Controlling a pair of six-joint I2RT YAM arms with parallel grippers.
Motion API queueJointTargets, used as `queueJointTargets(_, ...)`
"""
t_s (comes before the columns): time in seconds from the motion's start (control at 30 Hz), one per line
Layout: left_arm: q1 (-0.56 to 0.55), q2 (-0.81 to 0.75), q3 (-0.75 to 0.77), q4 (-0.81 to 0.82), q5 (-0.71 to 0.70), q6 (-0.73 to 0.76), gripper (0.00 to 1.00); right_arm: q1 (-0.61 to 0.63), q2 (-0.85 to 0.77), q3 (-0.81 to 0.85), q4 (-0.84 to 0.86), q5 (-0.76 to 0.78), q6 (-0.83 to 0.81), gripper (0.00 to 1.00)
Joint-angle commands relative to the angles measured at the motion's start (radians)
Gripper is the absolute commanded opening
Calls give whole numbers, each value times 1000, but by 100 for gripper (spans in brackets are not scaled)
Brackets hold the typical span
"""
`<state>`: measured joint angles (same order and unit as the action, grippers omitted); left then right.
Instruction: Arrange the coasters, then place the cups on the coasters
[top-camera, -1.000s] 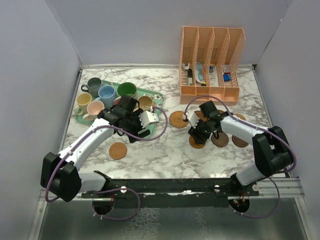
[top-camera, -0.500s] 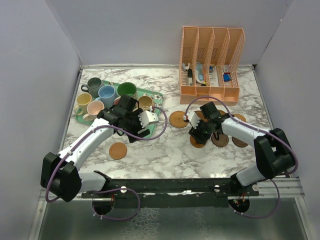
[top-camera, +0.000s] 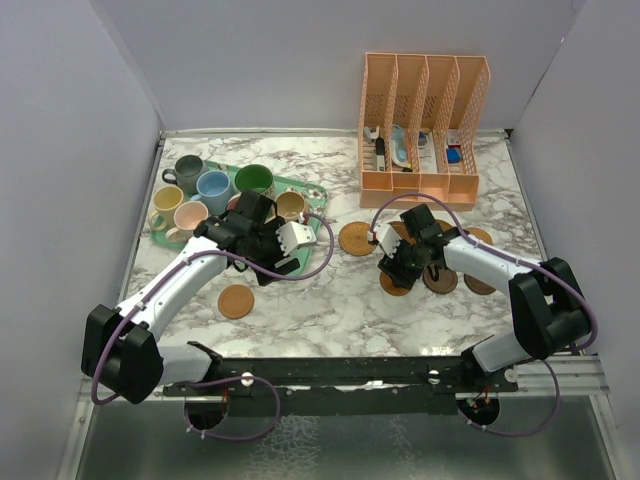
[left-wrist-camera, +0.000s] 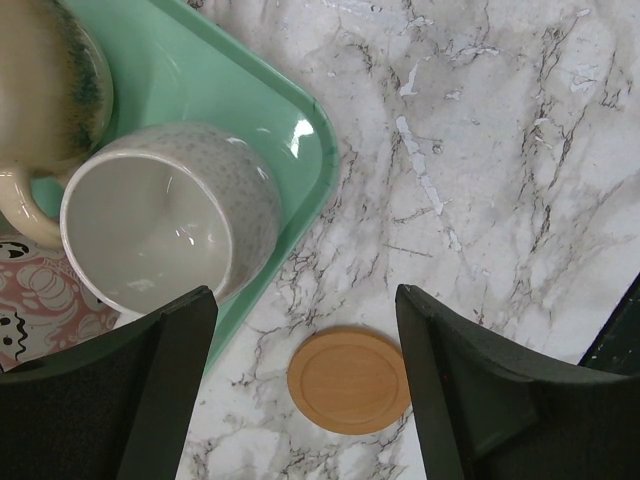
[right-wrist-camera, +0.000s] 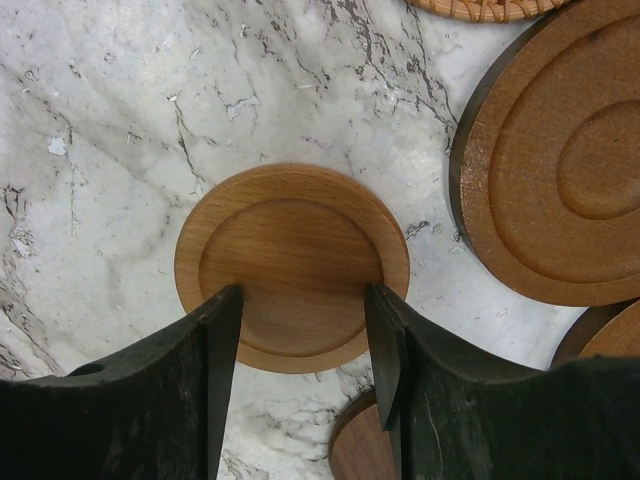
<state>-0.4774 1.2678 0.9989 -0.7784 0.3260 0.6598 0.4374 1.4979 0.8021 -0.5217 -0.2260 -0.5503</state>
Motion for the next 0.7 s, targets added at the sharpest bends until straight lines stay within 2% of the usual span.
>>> queueJointTargets(0.0, 7, -21, -9, 11, 34, -6, 76, -6, 34, -52, -48, 134, -32, 52)
queueJointTargets(0.67, 13, -18, -8, 11, 36, -7, 76, -42, -7, -66, -38, 137, -42, 49)
